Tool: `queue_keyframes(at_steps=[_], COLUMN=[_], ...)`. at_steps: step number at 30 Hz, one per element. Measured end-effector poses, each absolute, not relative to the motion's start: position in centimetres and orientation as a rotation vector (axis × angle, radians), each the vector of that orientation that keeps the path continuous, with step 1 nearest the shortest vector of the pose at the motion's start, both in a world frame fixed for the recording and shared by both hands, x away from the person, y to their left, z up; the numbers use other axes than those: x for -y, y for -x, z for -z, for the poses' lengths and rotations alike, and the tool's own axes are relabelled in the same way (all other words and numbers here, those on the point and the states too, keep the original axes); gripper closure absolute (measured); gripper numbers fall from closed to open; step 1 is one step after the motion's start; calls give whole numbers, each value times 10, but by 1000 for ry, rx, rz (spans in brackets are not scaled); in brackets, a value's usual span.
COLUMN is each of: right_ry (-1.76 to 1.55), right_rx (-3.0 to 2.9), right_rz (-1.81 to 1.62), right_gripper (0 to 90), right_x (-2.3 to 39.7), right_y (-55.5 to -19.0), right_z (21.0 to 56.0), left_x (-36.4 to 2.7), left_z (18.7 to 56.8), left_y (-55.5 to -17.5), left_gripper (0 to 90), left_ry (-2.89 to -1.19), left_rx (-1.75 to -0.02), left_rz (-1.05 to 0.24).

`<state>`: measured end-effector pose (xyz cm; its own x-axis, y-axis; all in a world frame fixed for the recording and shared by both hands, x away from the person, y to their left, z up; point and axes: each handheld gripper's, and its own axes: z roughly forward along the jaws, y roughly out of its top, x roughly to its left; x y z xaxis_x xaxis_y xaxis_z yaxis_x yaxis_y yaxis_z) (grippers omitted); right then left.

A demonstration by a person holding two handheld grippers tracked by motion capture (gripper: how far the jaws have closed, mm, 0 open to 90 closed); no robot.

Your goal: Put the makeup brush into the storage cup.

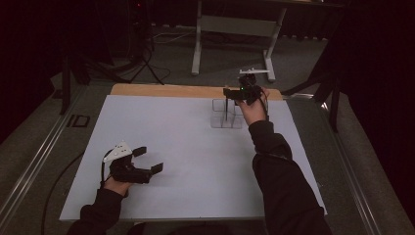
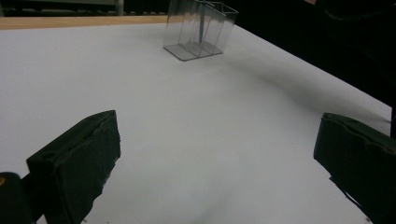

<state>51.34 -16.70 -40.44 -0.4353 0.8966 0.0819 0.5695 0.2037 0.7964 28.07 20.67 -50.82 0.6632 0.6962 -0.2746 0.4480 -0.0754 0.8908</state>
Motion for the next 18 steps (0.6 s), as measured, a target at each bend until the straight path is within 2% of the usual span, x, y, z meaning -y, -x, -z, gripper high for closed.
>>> queue_keyframes(at_steps=[7,18], right_ry=[-1377,-1352], right_rx=[-2080,-2071], right_rz=[-1100,-1132], right_gripper=[141,131], right_x=[176,181], right_y=[-510,-496], right_z=[391,377], left_x=[-207,-206], left_z=[508,508], left_y=[-281,-281], left_gripper=[8,8], left_ry=[-1714,-1715], left_rx=[-937,-940], left_rz=[-266,-264])
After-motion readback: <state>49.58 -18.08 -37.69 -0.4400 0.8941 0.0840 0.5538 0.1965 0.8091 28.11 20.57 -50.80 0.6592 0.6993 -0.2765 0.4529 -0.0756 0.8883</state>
